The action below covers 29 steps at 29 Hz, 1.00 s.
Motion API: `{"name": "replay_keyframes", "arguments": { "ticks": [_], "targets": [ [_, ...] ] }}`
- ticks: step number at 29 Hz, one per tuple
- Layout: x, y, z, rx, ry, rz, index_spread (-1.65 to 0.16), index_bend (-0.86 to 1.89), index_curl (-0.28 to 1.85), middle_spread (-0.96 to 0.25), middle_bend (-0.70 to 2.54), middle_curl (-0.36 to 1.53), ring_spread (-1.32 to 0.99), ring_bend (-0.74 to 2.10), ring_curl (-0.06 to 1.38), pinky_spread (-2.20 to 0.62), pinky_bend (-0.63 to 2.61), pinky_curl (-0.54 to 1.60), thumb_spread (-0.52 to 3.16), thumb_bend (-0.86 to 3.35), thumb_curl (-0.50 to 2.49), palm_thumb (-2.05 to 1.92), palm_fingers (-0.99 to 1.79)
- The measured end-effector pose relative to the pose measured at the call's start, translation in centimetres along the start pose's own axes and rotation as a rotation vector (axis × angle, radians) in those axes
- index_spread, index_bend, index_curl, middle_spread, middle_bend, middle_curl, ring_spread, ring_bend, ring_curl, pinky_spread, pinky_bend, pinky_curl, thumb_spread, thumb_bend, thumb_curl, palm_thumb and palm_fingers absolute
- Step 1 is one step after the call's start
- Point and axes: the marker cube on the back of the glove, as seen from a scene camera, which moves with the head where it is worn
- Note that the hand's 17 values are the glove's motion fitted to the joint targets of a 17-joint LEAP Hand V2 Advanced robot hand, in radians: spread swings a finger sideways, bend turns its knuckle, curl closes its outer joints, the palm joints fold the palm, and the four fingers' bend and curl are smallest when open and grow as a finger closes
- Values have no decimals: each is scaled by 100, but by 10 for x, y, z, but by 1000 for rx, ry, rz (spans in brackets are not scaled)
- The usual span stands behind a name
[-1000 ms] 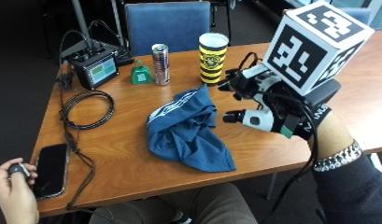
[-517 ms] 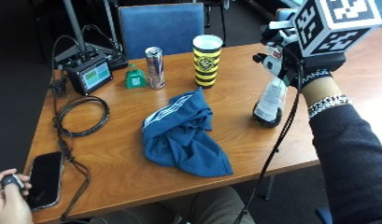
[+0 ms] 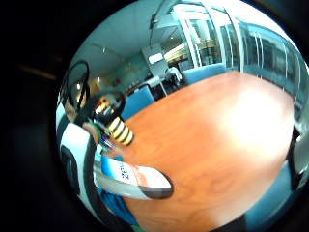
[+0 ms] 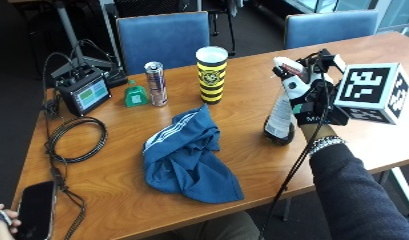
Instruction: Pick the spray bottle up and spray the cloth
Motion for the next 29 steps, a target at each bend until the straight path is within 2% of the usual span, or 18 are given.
{"name": "replay_keyframes", "arguments": {
  "ticks": [4, 15, 22, 29],
  "targets": [
    [10, 10, 8, -22, -143, 97, -30, 19, 33, -22, 42, 41, -22, 57, 40, -19, 39, 35, 101, 7, 35, 74, 137],
    [-8, 42, 35, -65, -368, 220, -30, 23, 38, -25, 49, 45, -23, 61, 42, -30, 42, 37, 93, -4, 34, 70, 141],
    [-16, 56, 28, 74, -340, 88, -30, 28, 42, -24, 53, 46, -22, 62, 42, -32, 41, 37, 95, -4, 33, 65, 146],
    [-29, 60, 22, 130, -358, 42, -29, 30, 44, -24, 56, 47, -23, 63, 42, -32, 40, 37, 99, -3, 33, 62, 145]
  ]
}}
